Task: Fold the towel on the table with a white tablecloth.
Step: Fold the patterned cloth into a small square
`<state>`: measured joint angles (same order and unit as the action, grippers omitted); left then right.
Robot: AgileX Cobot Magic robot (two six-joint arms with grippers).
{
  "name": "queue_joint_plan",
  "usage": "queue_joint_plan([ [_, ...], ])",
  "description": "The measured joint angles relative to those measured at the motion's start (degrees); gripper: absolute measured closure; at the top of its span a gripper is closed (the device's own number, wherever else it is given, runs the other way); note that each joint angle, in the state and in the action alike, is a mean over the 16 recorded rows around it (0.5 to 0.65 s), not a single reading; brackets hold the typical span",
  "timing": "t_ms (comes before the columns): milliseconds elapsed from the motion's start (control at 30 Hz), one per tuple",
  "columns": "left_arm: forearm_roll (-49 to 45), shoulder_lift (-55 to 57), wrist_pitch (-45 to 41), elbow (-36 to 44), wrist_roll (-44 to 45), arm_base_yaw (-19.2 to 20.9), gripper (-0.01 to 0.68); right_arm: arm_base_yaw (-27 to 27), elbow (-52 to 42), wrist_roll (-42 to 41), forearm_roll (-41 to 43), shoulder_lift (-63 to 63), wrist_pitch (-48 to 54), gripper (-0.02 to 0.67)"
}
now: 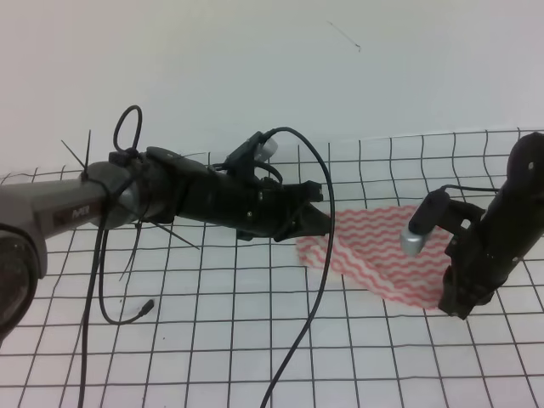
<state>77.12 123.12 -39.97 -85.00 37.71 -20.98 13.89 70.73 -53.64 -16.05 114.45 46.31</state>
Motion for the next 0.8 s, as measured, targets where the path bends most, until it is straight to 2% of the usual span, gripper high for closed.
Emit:
queue_joint_plan([
  [167,0.0,0.0,-0.1,0.0,0.0,0.0,0.672,0.1,-0.1,1.0,1.0,-0.3,-1.0,0.603],
  [300,0.0,0.0,-0.2,0.0,0.1,0.0,0.672,0.1,-0.2,2.0,2.0,-1.4,-2.6,0.633],
  [800,2.1,0.0,1.6,0.0,2.0,0.0,0.672,0.2,2.6,4.1,4.0,-4.2,-8.0,0.643],
])
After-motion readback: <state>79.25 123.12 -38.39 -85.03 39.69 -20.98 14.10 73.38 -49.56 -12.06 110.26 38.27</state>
